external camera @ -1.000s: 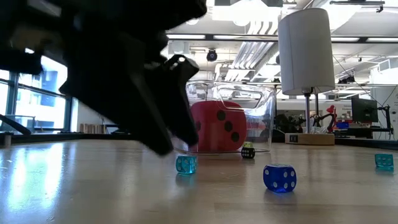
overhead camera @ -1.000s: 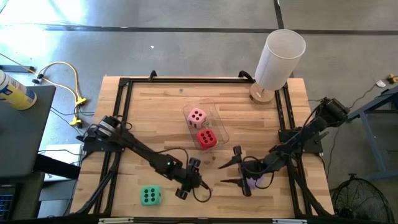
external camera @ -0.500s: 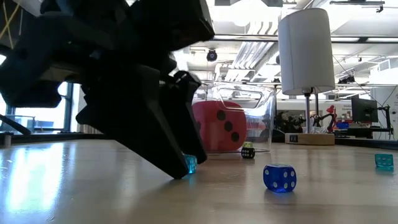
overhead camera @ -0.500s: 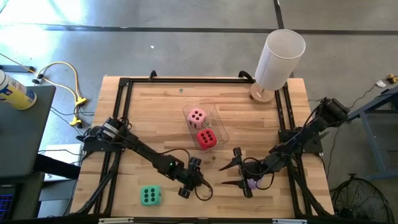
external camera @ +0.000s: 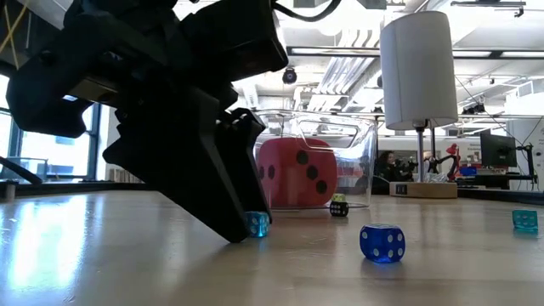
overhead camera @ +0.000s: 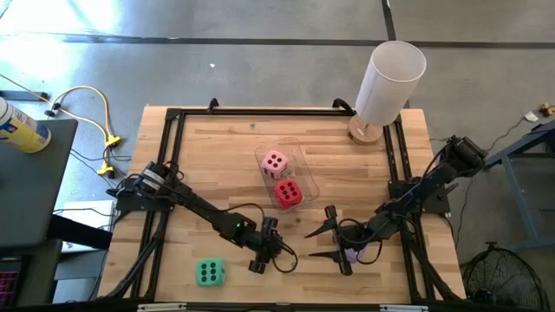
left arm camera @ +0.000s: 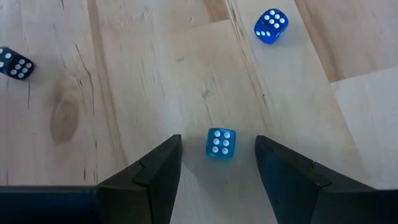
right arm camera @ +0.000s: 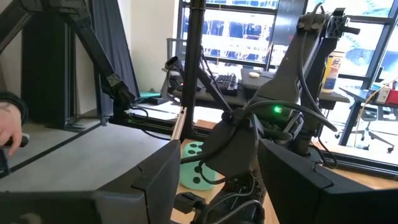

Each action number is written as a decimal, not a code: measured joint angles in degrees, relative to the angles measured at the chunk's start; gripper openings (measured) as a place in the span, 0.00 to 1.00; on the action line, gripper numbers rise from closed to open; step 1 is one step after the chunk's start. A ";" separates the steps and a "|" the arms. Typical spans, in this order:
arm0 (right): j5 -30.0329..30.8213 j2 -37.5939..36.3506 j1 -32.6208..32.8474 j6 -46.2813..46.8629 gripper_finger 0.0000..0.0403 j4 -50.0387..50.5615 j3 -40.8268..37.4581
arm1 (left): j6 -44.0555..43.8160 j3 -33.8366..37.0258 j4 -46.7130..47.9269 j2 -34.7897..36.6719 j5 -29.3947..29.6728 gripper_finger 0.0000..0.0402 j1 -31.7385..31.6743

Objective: Pick & Place Dice
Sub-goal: Put the small blue dice into the transparent bin

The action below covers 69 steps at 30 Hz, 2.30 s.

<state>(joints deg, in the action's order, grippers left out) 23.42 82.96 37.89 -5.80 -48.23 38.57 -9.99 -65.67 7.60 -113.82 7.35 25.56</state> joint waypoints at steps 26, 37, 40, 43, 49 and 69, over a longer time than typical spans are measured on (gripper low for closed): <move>-0.02 0.00 0.00 0.20 0.51 0.02 -0.02 | 1.36 0.42 -1.70 -0.20 0.17 0.25 0.22; -0.04 0.00 0.00 0.20 0.51 0.07 -0.04 | 1.56 0.39 -2.13 -0.20 0.02 0.25 0.22; -0.04 0.00 0.00 0.22 0.51 0.09 -0.04 | 1.55 0.39 -2.34 -0.20 0.00 0.25 0.22; -0.04 0.00 0.00 0.23 0.51 0.08 -0.04 | 1.54 0.39 -2.39 -0.20 0.02 0.25 0.22; -0.04 0.00 0.00 0.22 0.51 0.09 -0.04 | 1.52 0.39 -2.47 -0.24 0.01 0.25 0.22; -0.04 0.00 -0.01 0.22 0.51 0.48 -0.04 | 0.95 5.18 -12.11 -0.17 0.00 0.25 0.22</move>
<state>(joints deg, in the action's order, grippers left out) 23.38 82.96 37.88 -5.58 -47.75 38.52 -9.04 -60.49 -4.51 -113.99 7.35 25.78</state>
